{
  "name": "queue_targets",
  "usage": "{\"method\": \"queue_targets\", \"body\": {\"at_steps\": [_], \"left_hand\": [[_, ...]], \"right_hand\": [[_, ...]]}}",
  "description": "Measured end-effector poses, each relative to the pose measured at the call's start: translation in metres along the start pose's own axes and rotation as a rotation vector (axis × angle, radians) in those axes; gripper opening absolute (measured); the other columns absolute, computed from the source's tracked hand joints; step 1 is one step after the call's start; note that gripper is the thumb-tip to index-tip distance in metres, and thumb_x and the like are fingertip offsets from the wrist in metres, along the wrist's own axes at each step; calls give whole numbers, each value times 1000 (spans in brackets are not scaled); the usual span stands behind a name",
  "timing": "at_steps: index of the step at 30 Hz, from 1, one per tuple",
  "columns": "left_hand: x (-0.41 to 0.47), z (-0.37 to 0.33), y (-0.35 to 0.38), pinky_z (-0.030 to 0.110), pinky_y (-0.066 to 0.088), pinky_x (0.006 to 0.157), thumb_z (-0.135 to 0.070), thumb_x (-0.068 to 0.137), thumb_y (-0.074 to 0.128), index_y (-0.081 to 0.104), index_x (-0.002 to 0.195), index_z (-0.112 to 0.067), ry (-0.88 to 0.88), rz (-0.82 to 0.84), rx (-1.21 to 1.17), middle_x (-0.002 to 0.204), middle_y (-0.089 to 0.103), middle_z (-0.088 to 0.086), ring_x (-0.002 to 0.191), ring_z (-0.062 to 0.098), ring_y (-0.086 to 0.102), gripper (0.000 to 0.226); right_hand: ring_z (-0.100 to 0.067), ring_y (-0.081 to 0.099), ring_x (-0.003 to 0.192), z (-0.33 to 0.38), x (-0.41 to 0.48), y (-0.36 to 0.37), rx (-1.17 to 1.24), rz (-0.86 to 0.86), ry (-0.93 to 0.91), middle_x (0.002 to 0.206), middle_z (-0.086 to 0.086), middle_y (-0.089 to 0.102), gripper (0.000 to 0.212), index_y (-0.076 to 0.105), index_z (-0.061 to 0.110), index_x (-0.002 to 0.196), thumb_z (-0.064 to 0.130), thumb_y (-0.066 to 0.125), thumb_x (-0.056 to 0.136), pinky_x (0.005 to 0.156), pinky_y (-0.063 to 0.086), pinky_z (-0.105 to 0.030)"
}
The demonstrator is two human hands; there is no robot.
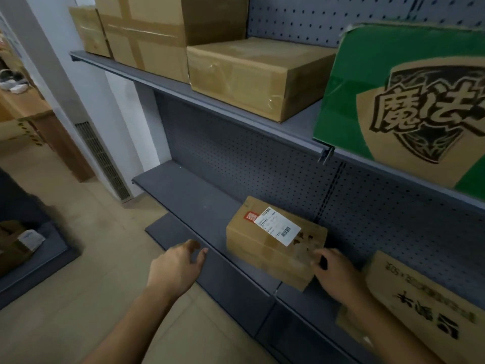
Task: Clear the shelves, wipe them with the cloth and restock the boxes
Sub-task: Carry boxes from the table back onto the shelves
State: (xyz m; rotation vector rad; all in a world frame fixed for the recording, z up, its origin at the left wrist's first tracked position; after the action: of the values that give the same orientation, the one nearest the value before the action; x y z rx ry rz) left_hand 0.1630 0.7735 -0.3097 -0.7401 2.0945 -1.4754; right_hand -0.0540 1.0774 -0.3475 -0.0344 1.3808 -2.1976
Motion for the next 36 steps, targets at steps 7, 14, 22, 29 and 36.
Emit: {"method": "queue_targets", "body": {"at_steps": [7, 14, 22, 29, 36], "left_hand": [[63, -25, 24, 32, 47, 76, -57, 101, 40, 58, 123, -34, 43, 84, 34, 117, 69, 0, 107, 26, 65, 37], [131, -39, 44, 33, 42, 68, -56, 100, 41, 56, 119, -33, 147, 121, 45, 113, 70, 1, 102, 29, 67, 33], [204, -54, 82, 35, 44, 68, -44, 102, 42, 51, 102, -22, 317, 223, 28, 104, 68, 6, 92, 34, 65, 23], [241, -42, 145, 40, 47, 73, -57, 102, 36, 41, 116, -23, 324, 321, -23, 116, 62, 6, 100, 33, 64, 38], [256, -33, 203, 45, 50, 91, -69, 98, 32, 37, 138, -25, 162, 460, -224, 131, 58, 7, 111, 30, 62, 60]], "right_hand": [[-20, 55, 120, -12, 42, 7, -25, 18, 76, 141, 2, 49, 40, 53, 30, 139, 42, 50, 101, 98, 50, -41], [-19, 53, 125, -18, 64, 9, -2, -46, 168, 145, 4, 47, 43, 52, 30, 142, 44, 50, 101, 100, 49, -38], [-27, 55, 123, -30, 77, 24, 28, -163, 372, 138, -5, 53, 46, 53, 26, 143, 37, 57, 99, 96, 50, -39], [-31, 46, 136, -45, 94, 65, 70, -143, 518, 155, -2, 38, 56, 34, 33, 153, 45, 51, 100, 105, 45, -52], [-39, 49, 133, -65, 112, 98, 168, -180, 636, 156, -9, 35, 65, 26, 30, 158, 48, 51, 101, 104, 42, -48]]}}
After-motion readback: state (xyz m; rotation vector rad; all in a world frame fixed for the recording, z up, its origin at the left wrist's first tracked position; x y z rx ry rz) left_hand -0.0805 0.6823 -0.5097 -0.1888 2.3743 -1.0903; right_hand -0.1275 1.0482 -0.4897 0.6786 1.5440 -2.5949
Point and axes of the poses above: each hand's wrist, its own x-axis towards the middle knuckle, its own y-axis out of the palm, z = x × y, the point moved 7 cm from there along x, towards the middle knuckle
